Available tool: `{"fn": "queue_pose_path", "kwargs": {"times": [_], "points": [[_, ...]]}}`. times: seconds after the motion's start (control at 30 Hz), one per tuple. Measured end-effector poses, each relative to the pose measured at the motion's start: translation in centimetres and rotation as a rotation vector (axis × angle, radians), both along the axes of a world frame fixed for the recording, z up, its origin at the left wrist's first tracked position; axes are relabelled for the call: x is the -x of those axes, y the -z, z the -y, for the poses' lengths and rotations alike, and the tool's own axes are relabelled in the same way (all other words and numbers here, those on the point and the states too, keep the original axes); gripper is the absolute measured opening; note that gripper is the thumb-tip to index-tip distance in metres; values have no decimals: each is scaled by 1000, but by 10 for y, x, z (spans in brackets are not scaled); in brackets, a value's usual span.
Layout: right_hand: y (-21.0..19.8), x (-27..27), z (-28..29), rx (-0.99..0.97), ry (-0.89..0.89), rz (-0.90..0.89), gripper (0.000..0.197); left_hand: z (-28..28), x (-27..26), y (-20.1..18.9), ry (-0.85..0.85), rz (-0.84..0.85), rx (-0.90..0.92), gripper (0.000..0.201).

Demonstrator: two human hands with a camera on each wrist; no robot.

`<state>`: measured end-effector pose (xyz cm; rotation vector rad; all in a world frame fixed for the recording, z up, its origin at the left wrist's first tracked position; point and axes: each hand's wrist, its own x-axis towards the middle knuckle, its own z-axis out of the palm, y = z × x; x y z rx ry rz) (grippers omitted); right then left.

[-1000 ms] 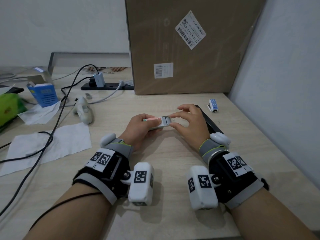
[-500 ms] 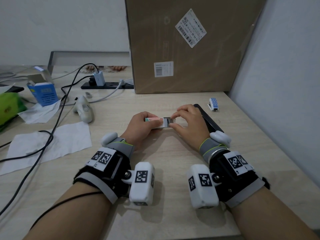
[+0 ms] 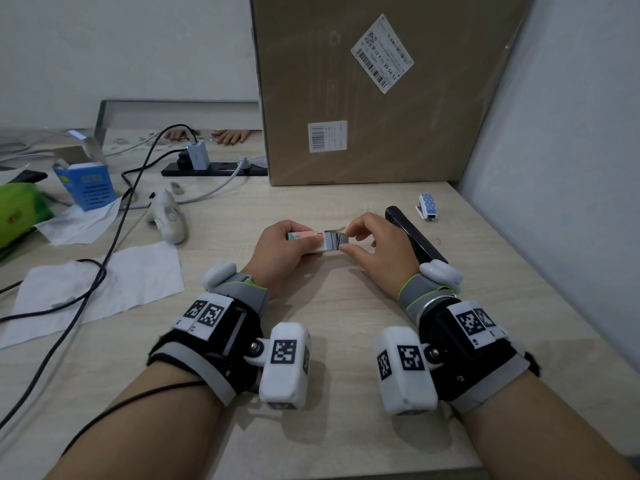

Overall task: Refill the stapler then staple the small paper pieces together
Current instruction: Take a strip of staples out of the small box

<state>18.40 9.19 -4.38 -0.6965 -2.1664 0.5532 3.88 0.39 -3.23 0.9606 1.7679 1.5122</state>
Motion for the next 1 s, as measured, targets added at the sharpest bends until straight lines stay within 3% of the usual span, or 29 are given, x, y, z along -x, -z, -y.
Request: {"fn": "queue_pose_path", "kwargs": {"times": [0.33,0.53,0.7,0.83,1.0], "points": [[1,3,0,91,14,-94,9,0,0,0,1,13,5,15],[-4,0,-5,404,129,-399,15,-1,7,2,-76,55,-21,17],[4,-4,-11,495,245,-188,20,-1,13,4,-152,172,-43,14],[3,-5,-11,421,320,-8,4,-3,14,7,-113,212,-60,10],[4,-6,-14,327,365,155,16,-5,14,8,-53,261,-60,12]]}}
